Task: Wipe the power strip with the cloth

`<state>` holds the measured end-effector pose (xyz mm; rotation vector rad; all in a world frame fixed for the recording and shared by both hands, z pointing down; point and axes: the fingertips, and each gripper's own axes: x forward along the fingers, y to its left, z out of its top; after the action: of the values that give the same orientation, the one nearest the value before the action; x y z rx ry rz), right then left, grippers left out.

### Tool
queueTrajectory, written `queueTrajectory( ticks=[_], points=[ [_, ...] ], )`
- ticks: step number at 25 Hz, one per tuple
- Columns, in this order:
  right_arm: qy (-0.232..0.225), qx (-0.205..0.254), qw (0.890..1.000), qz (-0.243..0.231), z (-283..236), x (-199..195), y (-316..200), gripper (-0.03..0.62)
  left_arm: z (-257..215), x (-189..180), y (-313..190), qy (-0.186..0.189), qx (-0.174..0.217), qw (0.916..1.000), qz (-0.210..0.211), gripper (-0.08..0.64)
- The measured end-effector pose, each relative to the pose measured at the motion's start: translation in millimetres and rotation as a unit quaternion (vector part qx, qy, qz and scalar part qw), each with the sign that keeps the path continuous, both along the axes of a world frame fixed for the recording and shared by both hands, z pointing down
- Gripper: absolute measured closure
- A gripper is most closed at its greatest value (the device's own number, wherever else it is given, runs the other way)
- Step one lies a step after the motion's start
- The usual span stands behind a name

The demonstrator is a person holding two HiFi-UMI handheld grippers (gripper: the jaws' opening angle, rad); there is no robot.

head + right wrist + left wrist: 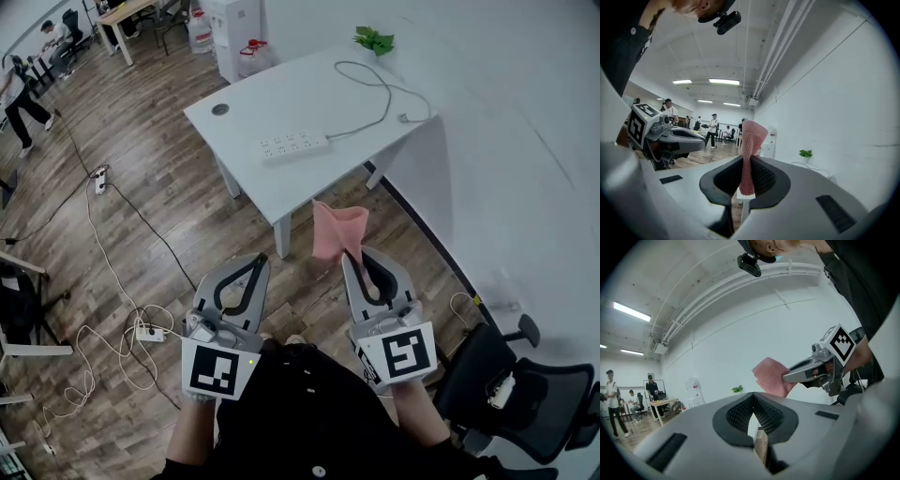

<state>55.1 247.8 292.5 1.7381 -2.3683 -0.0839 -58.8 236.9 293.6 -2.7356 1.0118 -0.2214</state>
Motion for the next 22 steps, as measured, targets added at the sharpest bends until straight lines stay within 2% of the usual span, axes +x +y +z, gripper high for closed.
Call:
queueTrajectory(
  ticks=[11, 14, 22],
  points=[
    [0.001, -0.002, 1.000, -0.014, 8.3, 10.4, 1.4, 0.531, 4.3, 13.9, 4.5, 0.001, 0.014, 0.9999, -0.003, 0.546],
    [-0.009, -0.005, 1.000, -0.002, 11.2, 18.3, -6.4, 0.531, 6.2, 19.1, -6.7, 0.000, 0.015, 0.9999, 0.002, 0.546],
    [-0.001, -0.005, 1.000, 0.022, 15.6, 35.9, -54.6, 0.531, 9.6, 25.0, -64.6, -0.001, 0.018, 0.9998, 0.009, 0.546]
  ],
)
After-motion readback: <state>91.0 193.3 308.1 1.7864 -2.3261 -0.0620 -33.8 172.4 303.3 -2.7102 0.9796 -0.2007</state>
